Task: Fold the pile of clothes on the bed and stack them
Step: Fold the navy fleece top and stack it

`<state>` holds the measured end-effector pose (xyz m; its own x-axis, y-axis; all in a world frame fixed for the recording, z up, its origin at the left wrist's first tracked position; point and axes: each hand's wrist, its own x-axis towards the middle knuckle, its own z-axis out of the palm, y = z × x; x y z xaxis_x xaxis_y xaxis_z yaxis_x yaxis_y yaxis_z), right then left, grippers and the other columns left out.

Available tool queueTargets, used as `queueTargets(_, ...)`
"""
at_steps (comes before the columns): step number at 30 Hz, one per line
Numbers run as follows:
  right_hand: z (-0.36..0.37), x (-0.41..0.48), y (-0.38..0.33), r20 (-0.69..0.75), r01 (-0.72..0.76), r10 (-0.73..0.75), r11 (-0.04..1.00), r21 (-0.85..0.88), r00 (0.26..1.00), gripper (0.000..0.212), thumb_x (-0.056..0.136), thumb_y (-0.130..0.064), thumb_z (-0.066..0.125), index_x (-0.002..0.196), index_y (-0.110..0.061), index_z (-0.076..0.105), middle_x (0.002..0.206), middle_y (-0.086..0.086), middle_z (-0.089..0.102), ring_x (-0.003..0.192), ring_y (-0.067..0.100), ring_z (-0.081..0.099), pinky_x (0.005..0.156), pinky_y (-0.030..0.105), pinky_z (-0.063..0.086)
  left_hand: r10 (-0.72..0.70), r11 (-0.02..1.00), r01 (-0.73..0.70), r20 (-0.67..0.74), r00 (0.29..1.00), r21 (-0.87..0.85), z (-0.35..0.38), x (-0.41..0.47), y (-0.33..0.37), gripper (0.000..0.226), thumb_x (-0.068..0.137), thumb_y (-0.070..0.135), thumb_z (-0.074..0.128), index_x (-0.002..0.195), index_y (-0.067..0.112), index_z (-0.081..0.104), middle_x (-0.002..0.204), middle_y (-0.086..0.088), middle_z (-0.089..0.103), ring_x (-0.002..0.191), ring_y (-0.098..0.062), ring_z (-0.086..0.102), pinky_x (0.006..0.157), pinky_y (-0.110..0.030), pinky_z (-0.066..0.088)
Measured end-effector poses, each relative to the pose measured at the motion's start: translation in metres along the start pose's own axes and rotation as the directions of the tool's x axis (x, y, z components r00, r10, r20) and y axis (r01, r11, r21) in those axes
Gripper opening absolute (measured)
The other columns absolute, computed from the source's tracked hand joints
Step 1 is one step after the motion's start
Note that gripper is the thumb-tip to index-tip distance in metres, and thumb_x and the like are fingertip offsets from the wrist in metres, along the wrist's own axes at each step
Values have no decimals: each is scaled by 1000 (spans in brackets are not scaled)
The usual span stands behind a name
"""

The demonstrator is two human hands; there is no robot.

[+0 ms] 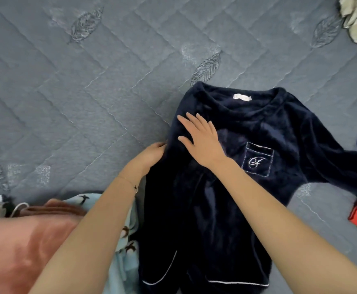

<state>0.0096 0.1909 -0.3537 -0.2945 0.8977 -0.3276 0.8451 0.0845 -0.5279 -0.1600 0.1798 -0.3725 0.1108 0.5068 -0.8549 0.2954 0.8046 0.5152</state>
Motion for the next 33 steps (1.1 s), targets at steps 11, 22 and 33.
queueTargets(11, -9, 27, -23, 262, 141, -114, 986, -84, 958, 46, 104, -26, 34, 150, -31, 29, 151, -9, 40, 148, 15, 12, 119, 47, -10, 190, 982, -190, 1, 982, -18, 0, -10, -8, 15, 100, 11, 49, 86, 7, 52, 71, -4, 51, 58, -8, 48, 51, -19, 37)
queueTargets(22, 8, 38, -17, 326, 89, -3, 965, -248, 945, 81, 93, -21, 55, 154, -37, 4, 161, -1, 14, 136, 25, 31, 112, 48, 17, 170, 963, -200, -165, 971, -182, -2, -1, -25, 29, 103, 17, 42, 75, 20, 37, 69, 7, 43, 52, 3, 41, 48, -14, 36)
queueTargets(33, 7, 45, -18, 34, -73, 76, 995, -72, 997, 19, 91, -10, 51, 89, -19, 67, 92, -7, 63, 90, 19, 57, 84, 32, 27, 16, 974, 53, -302, 953, 222, -18, -7, -33, 30, 98, 37, 52, 103, 7, 52, 92, -12, 61, 91, -29, 61, 77, -34, 48)
